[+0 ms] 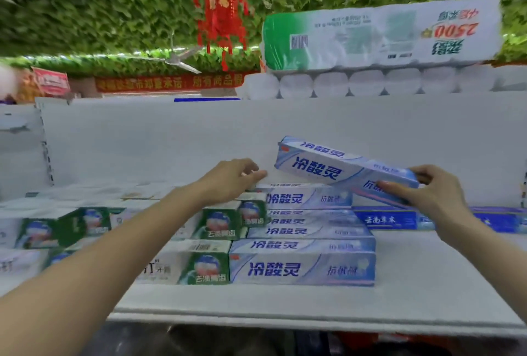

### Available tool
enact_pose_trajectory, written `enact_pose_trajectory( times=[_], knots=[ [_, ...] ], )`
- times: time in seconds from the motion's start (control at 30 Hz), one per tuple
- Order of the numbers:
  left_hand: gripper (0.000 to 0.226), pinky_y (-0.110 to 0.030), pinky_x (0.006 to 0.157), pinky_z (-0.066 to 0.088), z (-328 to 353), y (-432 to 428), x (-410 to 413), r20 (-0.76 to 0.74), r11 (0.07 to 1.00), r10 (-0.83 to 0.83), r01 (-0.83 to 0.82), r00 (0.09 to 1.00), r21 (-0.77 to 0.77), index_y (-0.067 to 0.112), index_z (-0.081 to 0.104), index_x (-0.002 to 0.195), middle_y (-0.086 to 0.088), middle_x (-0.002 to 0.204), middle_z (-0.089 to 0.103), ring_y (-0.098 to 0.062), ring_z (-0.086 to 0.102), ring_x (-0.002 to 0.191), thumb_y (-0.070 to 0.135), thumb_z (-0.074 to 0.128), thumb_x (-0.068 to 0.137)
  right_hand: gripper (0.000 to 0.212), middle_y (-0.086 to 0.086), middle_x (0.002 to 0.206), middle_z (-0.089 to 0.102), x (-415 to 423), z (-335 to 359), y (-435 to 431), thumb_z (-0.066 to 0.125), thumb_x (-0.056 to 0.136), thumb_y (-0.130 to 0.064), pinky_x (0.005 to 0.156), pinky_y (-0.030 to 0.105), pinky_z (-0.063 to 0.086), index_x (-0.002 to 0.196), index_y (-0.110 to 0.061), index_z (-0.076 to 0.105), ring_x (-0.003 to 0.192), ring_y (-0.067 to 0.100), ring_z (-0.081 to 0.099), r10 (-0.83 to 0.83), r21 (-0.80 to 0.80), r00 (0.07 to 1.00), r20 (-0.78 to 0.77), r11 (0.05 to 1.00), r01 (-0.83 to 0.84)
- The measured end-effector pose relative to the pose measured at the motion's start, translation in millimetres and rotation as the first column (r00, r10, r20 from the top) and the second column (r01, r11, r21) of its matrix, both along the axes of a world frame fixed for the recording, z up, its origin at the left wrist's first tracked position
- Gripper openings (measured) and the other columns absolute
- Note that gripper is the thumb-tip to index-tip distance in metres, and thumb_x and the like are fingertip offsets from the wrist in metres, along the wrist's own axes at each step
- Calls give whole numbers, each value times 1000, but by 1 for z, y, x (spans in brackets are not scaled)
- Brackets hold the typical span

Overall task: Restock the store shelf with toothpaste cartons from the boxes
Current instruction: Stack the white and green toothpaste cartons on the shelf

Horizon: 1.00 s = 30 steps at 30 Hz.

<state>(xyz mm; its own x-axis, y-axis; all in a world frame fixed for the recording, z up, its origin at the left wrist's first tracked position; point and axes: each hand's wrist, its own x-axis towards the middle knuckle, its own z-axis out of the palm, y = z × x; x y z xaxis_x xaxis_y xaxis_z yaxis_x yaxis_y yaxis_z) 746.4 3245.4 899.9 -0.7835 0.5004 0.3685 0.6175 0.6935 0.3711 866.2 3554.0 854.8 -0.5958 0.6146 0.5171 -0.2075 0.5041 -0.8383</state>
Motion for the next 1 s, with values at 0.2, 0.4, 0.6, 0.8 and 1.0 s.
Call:
enact_pose_trajectory(
  times=[0.2, 0.4, 0.6, 0.8, 1.0],
  knots=[
    [48, -32, 102, 33, -21, 3, -21, 25, 993, 90, -88, 996, -76, 18, 52, 133, -3, 140, 52, -23, 47, 126, 45, 28, 102, 105, 5, 102, 65, -44, -26, 21, 82, 16, -67, 82, 39, 50, 104, -14, 61, 96, 25, 62, 48, 14, 994, 97, 999, -50],
    [50, -23, 106, 23, -21, 10, -27, 0, 995, 82, -82, 997, -58, 17, 36, 147, -2, 152, 37, -19, 34, 138, 40, 24, 104, 55, 5, 101, 64, -81, -37, 19, 90, 58, -26, 72, 32, 44, 102, -11, 60, 91, 23, 60, 119, 4, 987, 112, 993, -120],
    [48, -21, 98, 27, -27, 14, -30, 38, 994, 77, -74, 996, -76, 19, 40, 145, -4, 149, 42, -20, 39, 134, 41, 27, 104, 52, 1, 99, 61, -99, -33, 5, 88, 62, -28, 73, 31, 43, 102, -13, 57, 90, 18, 57, 149, 61, 981, 123, 986, -157],
    [53, -25, 100, 30, -30, 12, -35, 62, 992, 107, -102, 992, -72, 24, 39, 145, 1, 147, 43, -20, 41, 134, 51, 33, 99, 50, -4, 91, 60, -100, -36, -5, 87, 63, -28, 58, 24, 42, 100, -14, 57, 74, 9, 56, 147, 140, 973, 179, 975, -173],
    [64, -28, 94, 36, -28, 15, -33, 126, 978, 126, -102, 984, -182, 16, 55, 135, -7, 137, 56, -25, 52, 122, 59, 24, 97, 57, 3, 100, 58, -104, -34, -22, 84, 68, -32, 59, 24, 39, 109, -8, 52, 81, 15, 53, 114, 169, 966, 232, 973, -155]
  ],
)
